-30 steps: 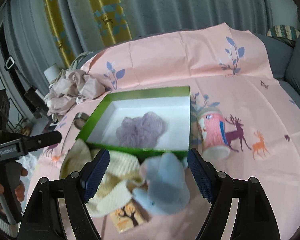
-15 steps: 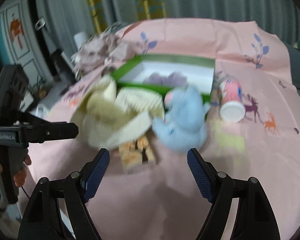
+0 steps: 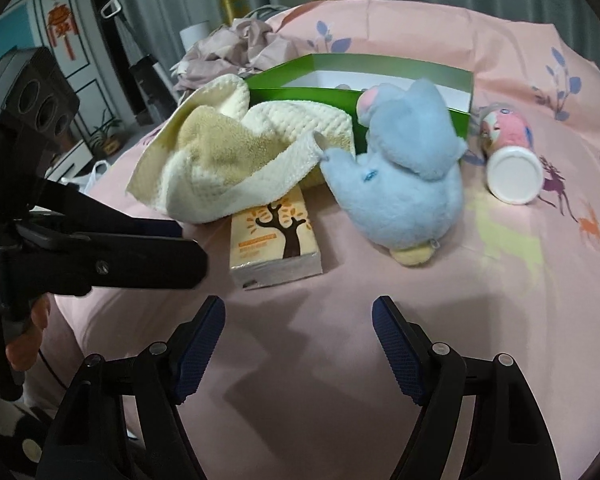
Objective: Organize soft objects
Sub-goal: 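Move the right gripper to the tissue pack with tree print, then grasp the tissue pack with the right gripper and lift it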
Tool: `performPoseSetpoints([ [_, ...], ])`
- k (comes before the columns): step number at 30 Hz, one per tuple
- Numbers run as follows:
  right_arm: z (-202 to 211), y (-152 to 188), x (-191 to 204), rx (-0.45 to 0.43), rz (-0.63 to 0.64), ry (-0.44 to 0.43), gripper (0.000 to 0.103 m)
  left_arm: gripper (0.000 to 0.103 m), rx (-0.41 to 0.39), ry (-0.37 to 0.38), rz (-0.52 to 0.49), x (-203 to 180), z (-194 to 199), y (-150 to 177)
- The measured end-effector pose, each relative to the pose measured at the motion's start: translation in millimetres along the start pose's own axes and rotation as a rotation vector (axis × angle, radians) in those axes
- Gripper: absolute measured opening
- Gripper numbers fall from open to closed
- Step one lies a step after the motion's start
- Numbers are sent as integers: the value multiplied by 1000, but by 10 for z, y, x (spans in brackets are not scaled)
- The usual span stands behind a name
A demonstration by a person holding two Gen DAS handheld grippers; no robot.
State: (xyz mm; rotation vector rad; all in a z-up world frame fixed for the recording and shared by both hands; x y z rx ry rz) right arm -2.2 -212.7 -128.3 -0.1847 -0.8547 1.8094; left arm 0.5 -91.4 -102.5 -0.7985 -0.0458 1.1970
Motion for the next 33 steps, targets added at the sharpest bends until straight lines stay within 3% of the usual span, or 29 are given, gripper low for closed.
performPoseSetpoints([
  [3,-67,-59,-8,-3,32,-11,75,78,4,-7,1,-5,-78,-46],
  [5,-104,-82,-28,-1,45,-23,75,69,14,-13,11,17,-141,-83],
  [10,-218,-143,-4,16,77,-71,74,58,35,-13,59,130,-243,-113],
  [16,-315,-187,93,38,103,-151,58,41,54,5,95,286,-243,-109],
  [21,-330,-175,99,34,88,-166,39,41,60,-12,85,340,-215,-124],
  [33,12,-24,260,-9,27,-124,36,40,45,11,-47,-16,71,-18],
])
Point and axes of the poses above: each gripper's, at about its wrist camera, not at the fingertips, and z roughly against the way its jaws point, x to its left, y to its underside, the point moved 4 cm from there along -z, roughly the way its jaws point, and after that the axes turned 11 degrees about -z, right-handed, at the moved point
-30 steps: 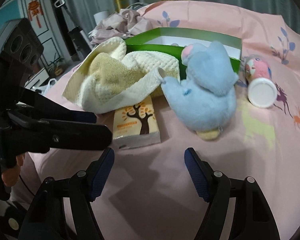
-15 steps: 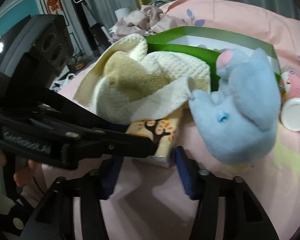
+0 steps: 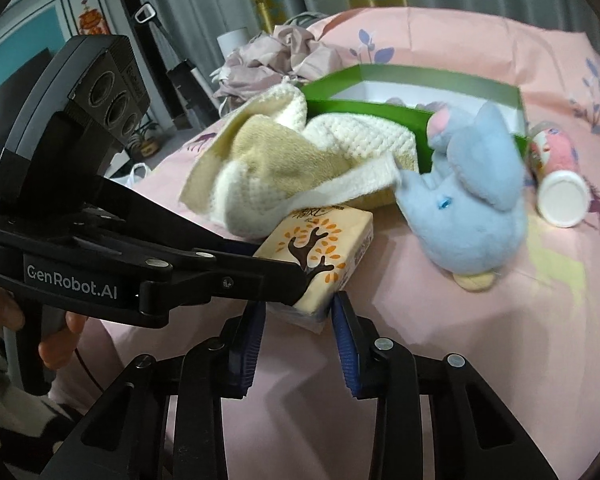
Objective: Organize soft objects
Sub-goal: 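Grasp the tissue pack with the right gripper and lift it, then lower the tissue pack into the green box and release it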
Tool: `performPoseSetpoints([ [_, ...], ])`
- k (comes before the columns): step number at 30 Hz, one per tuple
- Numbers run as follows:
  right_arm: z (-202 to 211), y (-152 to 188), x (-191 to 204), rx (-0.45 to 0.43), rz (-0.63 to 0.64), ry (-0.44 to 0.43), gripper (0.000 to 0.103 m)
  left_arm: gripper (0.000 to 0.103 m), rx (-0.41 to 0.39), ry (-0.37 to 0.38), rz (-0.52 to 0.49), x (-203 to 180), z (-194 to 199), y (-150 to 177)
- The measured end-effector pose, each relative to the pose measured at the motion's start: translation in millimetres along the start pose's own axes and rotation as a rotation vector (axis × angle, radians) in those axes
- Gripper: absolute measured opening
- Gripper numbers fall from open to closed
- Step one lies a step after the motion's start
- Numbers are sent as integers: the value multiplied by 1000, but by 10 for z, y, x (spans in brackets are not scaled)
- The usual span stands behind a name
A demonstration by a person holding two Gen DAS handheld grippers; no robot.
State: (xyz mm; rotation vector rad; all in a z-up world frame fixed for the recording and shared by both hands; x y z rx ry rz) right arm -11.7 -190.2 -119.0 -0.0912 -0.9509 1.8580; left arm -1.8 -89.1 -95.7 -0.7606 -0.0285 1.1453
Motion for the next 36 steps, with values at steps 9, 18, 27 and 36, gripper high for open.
performPoseSetpoints([
  [9,379,-241,196,-109,30,70,36,40,-117,11,-84,-158,386,-214],
  [18,489,-629,313,-215,79,82,36,41,-204,-39,-140,-116,640,-559],
  [27,328,-982,205,-262,71,69,36,41,-217,-71,-152,109,611,-935],
  [36,37,-1473,11,-274,42,89,36,41,-215,-107,-163,408,414,-1485],
])
Point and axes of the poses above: each gripper's, at about its wrist camera, not at the fingertips, and z roughly against the way its jaws point, x to its left, y to its underside, the point moved 4 cm from there along -z, roughly the way its jaws point, and after that the axes turned 11 degrees about -z, right-handed, at the moved point
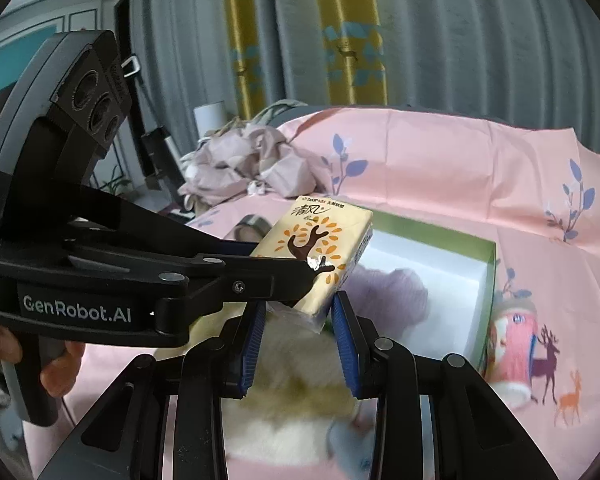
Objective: Organize soft objects
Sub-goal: 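Lower the tissue pack into the green box and release it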
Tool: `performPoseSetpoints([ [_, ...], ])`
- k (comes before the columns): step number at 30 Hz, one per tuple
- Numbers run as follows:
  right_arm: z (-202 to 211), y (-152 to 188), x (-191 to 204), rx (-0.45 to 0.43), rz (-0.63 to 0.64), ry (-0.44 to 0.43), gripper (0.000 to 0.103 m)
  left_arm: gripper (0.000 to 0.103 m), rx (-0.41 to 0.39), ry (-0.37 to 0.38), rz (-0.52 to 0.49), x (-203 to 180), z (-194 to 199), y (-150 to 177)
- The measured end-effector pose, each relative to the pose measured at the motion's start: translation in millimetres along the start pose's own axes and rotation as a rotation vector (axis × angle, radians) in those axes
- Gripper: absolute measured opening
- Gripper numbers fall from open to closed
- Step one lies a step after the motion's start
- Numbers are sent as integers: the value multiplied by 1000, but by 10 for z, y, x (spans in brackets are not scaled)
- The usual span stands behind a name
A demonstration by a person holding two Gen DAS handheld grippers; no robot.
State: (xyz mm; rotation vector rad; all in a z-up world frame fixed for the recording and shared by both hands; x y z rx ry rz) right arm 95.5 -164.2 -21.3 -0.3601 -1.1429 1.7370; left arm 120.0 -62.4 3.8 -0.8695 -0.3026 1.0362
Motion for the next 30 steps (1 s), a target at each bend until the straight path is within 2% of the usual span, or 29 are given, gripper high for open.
performPoseSetpoints([
  [7,-525,-269,-216,45,-52,25,36,41,52,-26,30,385,-425,-245],
  [12,-935,-220,-372,136,-110,55,36,41,137,-10,102,626,-800,-195],
  [18,-1180,-114,-503,238,-152,119,36,41,203,12,166,708,-1063,-102],
  [21,-1192,-105,-494,259,-127,161,37,51,217,9,184,705,-1083,-75],
  [23,-1150,-121,-480,246,-107,175,37,73,217,-10,180,691,-1071,-66],
  [25,-1089,-134,-462,235,-99,190,39,83,212,-28,172,672,-1022,-67],
  [27,-1005,-131,-455,225,-99,207,51,86,204,-42,164,659,-950,-70],
  [30,-884,-146,-415,205,-98,218,55,90,187,-74,144,630,-804,-90],
])
Point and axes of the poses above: each gripper's, at about its wrist camera, not at the fingertips, and z roughly against the way its jaws point, x to its left, y to its underside, the point moved 4 cm from there along -z, roughly the way its jaws point, and after that the axes turned 11 degrees about -z, right-handed, at the moved point
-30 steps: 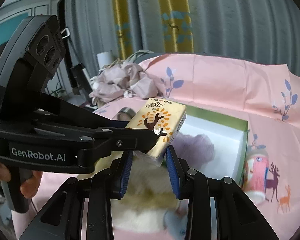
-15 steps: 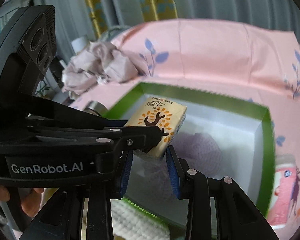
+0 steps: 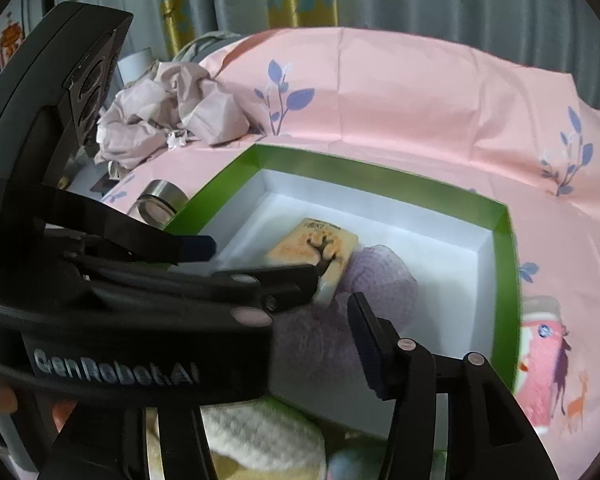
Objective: Organize soft objects
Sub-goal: 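Lower the tissue pack into the green box and release it, then move the right gripper to the blue plush bunny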
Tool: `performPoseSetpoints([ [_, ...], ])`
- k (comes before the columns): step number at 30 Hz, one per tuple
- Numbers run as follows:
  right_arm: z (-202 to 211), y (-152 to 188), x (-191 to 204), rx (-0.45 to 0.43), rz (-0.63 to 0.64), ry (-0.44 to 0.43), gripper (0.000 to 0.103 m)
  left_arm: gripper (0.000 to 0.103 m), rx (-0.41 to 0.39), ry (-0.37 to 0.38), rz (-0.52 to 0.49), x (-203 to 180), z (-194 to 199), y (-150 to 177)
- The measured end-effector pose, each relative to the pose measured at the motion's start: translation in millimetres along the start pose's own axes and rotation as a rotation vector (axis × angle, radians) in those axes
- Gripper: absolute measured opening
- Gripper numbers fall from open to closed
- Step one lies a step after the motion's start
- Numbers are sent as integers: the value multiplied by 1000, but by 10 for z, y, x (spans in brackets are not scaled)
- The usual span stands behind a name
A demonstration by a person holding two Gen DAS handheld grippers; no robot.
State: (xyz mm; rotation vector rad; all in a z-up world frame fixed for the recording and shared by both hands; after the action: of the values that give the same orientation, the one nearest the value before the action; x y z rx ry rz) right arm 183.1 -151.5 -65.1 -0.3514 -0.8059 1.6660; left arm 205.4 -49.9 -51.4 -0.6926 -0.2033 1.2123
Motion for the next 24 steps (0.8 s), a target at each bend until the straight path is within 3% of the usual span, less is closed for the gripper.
performPoseSetpoints([
  [2,83,1,15,-14,-4,3,60,102,-21,-25,-9,-2,128,13],
  [5,286,38,23,-53,-21,14,69,102,-44,-43,-22,-18,287,33],
  [10,707,105,-22,-120,-63,5,71,102,-85,-90,-48,-69,622,129],
  [13,1000,151,-106,-166,-95,-12,85,102,-114,-107,-65,-98,815,196],
  [18,1431,223,-264,-233,-134,3,85,102,-144,-111,-80,-156,1057,368],
  [24,1627,456,-428,-225,-179,16,85,102,-164,-90,-98,-249,1167,650],
])
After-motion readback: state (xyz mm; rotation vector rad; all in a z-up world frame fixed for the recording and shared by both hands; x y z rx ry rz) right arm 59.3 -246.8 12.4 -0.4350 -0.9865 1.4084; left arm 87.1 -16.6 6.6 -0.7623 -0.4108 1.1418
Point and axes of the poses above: each gripper's, at about its wrist camera, not at the fingertips, and z roughly against the way its jaws point, x to its left, y to its underside, the point moved 4 cm from there along -z, roughly the way its jaws point, and after that the axes turned 11 degrees about -z, right-handed, at the moved point
